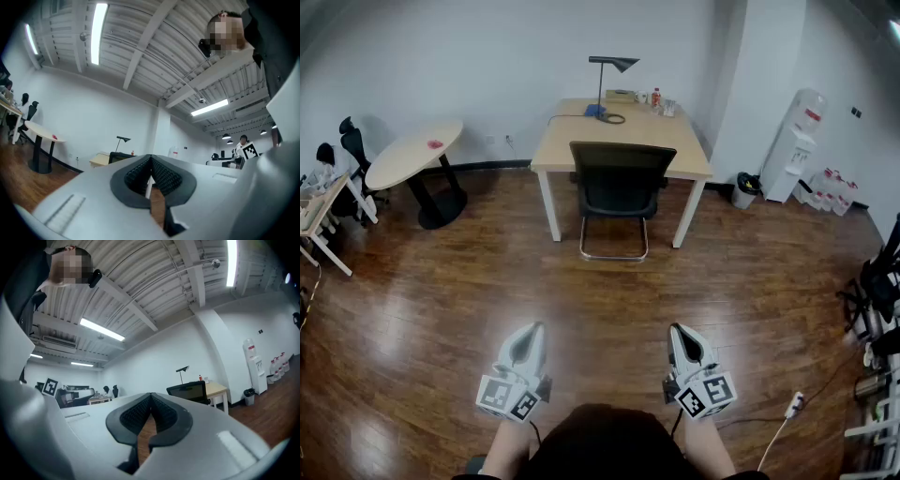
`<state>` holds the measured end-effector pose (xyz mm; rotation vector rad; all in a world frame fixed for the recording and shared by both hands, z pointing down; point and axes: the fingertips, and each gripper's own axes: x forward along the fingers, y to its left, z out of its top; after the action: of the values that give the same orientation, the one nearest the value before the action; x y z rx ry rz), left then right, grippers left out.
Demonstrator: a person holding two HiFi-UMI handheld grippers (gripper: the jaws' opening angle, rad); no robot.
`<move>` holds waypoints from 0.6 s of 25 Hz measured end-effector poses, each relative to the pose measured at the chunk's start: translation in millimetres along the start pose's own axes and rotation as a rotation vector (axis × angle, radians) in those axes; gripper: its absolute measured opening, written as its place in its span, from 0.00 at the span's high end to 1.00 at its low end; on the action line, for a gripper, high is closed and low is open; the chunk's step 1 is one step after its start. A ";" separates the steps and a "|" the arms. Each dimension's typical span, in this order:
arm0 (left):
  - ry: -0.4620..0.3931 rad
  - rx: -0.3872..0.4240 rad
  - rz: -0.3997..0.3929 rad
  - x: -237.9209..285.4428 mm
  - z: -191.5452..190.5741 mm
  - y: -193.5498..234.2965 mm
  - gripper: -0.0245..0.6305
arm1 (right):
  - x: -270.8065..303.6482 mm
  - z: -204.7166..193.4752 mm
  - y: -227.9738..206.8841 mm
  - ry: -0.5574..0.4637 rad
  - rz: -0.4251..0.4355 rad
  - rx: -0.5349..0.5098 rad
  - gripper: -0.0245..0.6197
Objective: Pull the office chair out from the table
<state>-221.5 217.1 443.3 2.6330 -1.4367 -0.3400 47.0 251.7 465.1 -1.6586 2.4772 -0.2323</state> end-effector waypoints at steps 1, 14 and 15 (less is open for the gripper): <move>-0.004 0.006 -0.001 0.9 3.1 3.9 0.96 | 3.5 2.3 4.6 -0.007 -0.004 -0.006 0.94; 0.049 -0.030 0.068 8.7 -18.8 36.2 0.96 | 29.7 -7.8 -0.2 0.014 -0.024 0.007 0.94; 0.047 -0.023 0.070 13.8 -18.7 37.5 0.96 | 35.1 -8.1 -4.9 0.013 -0.021 0.007 0.94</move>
<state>-240.0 185.3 467.6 2.5474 -1.4965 -0.2838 36.5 217.7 472.7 -1.6868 2.4658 -0.2548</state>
